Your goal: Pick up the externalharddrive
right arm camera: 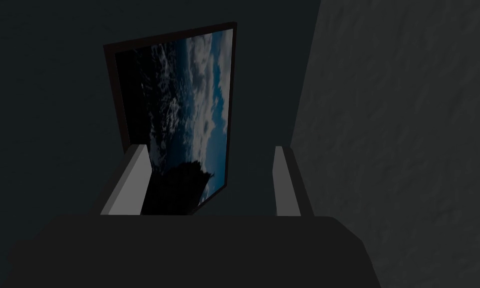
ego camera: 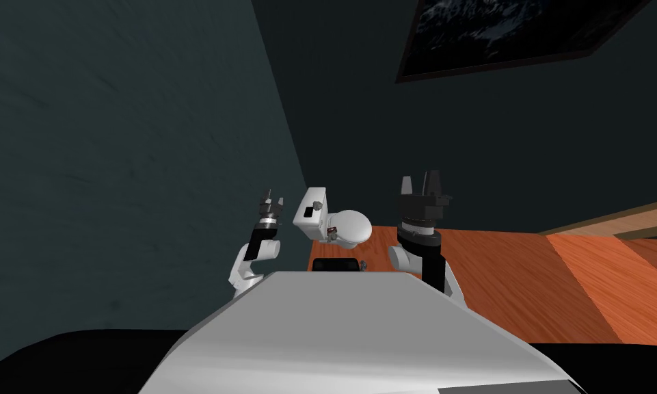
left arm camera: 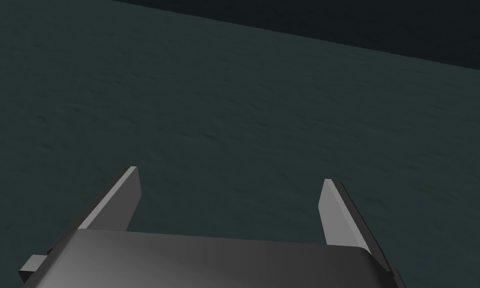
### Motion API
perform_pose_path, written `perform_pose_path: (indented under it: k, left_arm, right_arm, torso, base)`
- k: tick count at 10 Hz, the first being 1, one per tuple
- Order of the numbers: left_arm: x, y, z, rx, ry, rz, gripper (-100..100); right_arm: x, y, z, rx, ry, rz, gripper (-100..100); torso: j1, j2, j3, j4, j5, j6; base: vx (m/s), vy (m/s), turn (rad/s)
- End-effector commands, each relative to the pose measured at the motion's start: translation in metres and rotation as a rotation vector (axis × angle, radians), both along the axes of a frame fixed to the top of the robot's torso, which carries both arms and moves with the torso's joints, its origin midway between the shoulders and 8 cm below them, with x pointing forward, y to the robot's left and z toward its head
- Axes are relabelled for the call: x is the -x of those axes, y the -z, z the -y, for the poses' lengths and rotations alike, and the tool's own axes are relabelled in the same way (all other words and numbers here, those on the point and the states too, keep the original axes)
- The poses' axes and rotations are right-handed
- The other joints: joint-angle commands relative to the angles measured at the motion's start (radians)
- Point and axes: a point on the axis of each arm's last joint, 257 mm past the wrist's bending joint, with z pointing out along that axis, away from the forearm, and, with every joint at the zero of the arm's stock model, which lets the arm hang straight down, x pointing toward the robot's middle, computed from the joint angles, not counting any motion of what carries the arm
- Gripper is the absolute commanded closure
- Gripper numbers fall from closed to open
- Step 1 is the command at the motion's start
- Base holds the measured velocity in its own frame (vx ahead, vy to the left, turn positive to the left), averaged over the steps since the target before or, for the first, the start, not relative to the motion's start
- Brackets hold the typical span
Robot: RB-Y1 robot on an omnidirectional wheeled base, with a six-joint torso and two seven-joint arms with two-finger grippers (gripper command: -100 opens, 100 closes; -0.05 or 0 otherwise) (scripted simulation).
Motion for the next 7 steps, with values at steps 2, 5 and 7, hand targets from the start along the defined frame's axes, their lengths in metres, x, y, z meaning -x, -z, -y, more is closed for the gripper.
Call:
perform_pose_path:
  k: [2,5,7]
  left_arm:
    - [-0.012,0.012,-0.014,0.024,-0.019,-0.061,-100]
    - [-0.021,0.021,-0.026,0.048,-0.038,-0.112,-100]
    - [-0.029,0.029,-0.040,0.076,-0.059,-0.159,-100]
  right_arm:
    - [0.000,0.000,0.000,0.000,0.000,0.000,0]
    - [0.000,0.000,0.000,0.000,0.000,0.000,0]
    - [0.000,0.000,0.000,0.000,0.000,0.000,0]
  torso:
    - [0.000,0.000,0.000,0.000,0.000,0.000]
    - [0.000,0.000,0.000,0.000,0.000,0.000]
    - [0.001,0.000,0.000,0.000,0.000,0.000]
  base:
    - [0.007,-0.054,-0.027]
    - [0.009,-0.048,-0.019]
    - [0.011,-0.040,-0.041]
